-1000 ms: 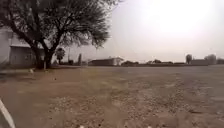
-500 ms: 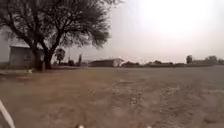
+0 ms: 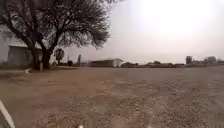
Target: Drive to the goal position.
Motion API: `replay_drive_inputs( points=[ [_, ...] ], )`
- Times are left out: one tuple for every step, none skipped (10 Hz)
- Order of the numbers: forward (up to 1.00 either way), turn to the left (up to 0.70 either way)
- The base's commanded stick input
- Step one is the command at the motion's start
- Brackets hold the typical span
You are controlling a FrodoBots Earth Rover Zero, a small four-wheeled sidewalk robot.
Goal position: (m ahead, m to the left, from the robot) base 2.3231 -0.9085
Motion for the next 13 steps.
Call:
replay_drive_inputs(
  points=[
    [0.5, 0.0],
    [0.5, 0.0],
    [0.5, 0.0],
    [0.5, 0.0],
    [0.5, 0.0],
    [0.5, 0.0],
    [0.5, 0.0],
    [0.5, 0.0],
    [0.5, 0.0],
    [0.5, 0.0],
    [0.5, 0.0],
    [0.5, 0.0],
    [0.5, 0.0]
  ],
)
